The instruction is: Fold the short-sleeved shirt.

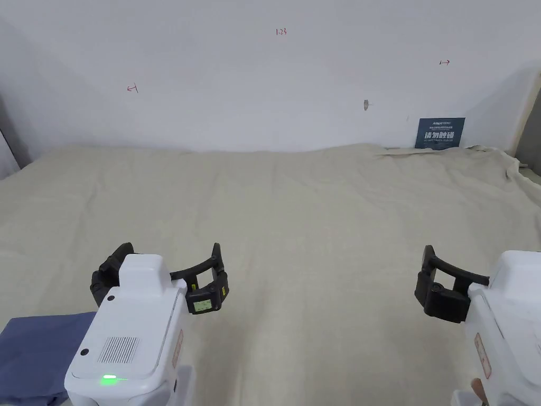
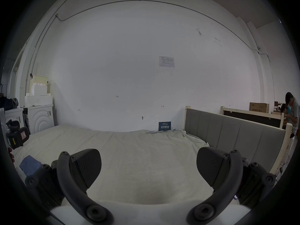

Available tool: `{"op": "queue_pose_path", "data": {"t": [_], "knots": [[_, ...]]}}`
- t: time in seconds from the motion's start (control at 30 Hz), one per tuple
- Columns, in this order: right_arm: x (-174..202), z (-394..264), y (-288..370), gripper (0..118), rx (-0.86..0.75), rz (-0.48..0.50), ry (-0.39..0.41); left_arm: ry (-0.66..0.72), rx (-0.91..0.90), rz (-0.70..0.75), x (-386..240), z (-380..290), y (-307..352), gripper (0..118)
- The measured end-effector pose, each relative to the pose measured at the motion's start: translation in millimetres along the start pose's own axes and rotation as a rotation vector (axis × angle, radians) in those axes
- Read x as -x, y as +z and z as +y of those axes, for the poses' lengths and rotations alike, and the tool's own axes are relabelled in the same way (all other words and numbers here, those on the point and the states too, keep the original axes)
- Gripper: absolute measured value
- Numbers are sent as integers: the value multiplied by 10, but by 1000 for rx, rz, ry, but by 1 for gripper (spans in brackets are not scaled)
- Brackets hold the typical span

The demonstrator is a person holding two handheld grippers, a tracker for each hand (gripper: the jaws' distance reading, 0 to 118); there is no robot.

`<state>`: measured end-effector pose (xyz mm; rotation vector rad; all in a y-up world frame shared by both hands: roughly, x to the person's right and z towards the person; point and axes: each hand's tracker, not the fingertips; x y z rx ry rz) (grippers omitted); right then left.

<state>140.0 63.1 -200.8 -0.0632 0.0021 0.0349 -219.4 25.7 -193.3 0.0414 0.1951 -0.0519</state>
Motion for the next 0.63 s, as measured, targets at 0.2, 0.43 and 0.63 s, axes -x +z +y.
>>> {"op": "queue_pose_path", "data": {"t": [0.2, 0.43, 0.63], "knots": [[5, 22, 3, 116, 4, 2, -4, -2, -1, 6, 15, 1, 11, 118], [24, 43, 13, 116, 5, 2, 4, 6, 2, 10, 34, -4, 16, 118], [17, 43, 13, 116, 7, 7, 6, 4, 9, 6, 26, -19, 14, 118]]}}
